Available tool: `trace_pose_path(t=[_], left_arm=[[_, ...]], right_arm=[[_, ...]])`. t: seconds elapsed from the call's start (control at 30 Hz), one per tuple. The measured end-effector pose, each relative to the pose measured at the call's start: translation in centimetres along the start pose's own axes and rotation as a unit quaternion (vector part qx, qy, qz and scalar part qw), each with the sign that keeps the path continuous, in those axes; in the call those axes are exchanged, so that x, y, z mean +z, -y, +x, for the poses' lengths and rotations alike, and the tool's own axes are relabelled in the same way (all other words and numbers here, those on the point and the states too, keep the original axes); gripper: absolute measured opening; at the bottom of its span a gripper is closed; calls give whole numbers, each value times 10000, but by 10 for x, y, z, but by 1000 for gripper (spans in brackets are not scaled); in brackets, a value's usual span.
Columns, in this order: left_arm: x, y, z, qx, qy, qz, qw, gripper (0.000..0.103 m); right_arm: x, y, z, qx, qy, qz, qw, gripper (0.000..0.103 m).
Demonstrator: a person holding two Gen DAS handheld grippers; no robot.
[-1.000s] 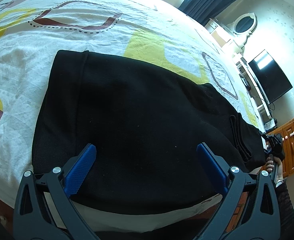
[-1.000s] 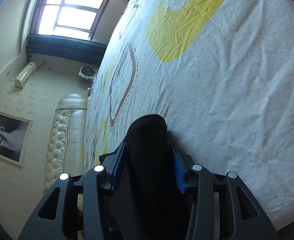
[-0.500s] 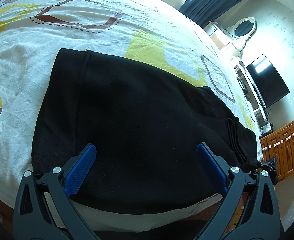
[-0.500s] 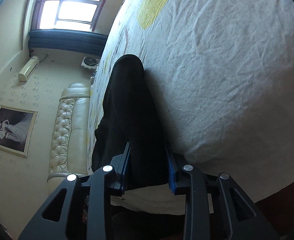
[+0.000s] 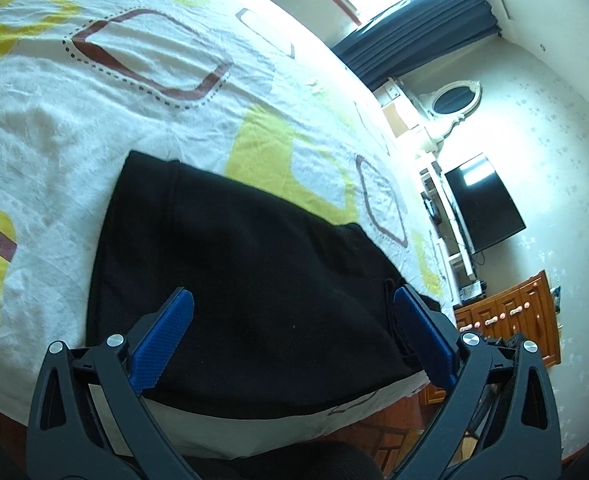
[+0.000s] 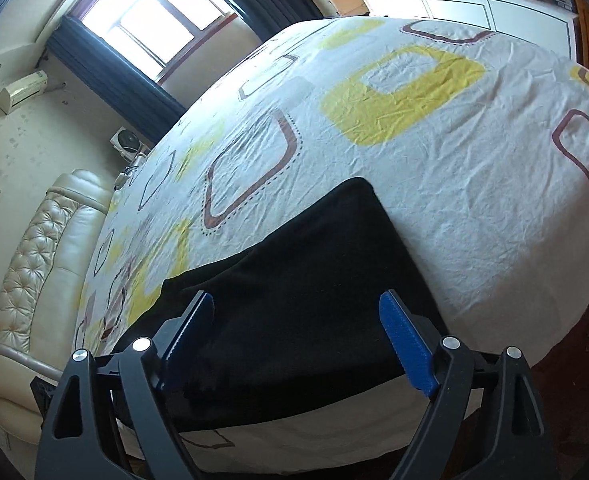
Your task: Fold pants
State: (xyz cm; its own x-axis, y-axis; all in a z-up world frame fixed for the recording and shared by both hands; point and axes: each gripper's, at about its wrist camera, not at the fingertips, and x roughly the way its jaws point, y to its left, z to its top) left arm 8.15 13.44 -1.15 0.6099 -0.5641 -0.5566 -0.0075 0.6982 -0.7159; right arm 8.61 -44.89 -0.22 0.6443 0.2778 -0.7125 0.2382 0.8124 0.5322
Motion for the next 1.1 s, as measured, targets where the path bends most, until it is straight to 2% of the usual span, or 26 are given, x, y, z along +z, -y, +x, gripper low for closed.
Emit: trace_pose_path(t=[0.1, 0.23, 0.3, 0.47, 0.57, 0.67, 0.77, 0.9, 1.0, 1.1], left_arm=[[12, -21, -21, -342, 138, -300, 9989, 100], [14, -58, -27, -394, 41, -794, 9961, 100], [12, -74, -23, -420, -43, -1021, 9939, 100], [10, -99, -5, -640, -262, -1425, 9874, 100], [10, -101, 2, -641, -385, -1409, 9872, 100], [9, -94, 7, -554, -553, -1193, 9898, 100], [9, -84, 13, -280, -649, -1000, 9925, 100], [10, -76, 23, -105, -743, -895, 9931, 100], [11, -70, 30, -102, -792, -813, 9935, 100], [10, -65, 36, -256, -808, -817, 9931, 99]], right_arm=[[-23, -31, 7, -16, -137, -544, 9984, 84], [-60, -70, 23, 299, -564, -1082, 9921, 84], [-76, -82, 35, 473, -896, -1241, 9871, 84], [-102, -95, 51, 589, -1349, -1215, 9816, 84], [-108, -95, 57, 616, -1519, -1171, 9795, 84], [-111, -96, 58, 617, -1577, -1212, 9781, 84], [-112, -96, 60, 639, -1612, -1208, 9774, 84], [-115, -97, 61, 705, -1704, -1142, 9762, 84], [-116, -98, 61, 737, -1743, -1078, 9760, 84], [-116, -96, 60, 775, -1766, -1026, 9759, 84]])
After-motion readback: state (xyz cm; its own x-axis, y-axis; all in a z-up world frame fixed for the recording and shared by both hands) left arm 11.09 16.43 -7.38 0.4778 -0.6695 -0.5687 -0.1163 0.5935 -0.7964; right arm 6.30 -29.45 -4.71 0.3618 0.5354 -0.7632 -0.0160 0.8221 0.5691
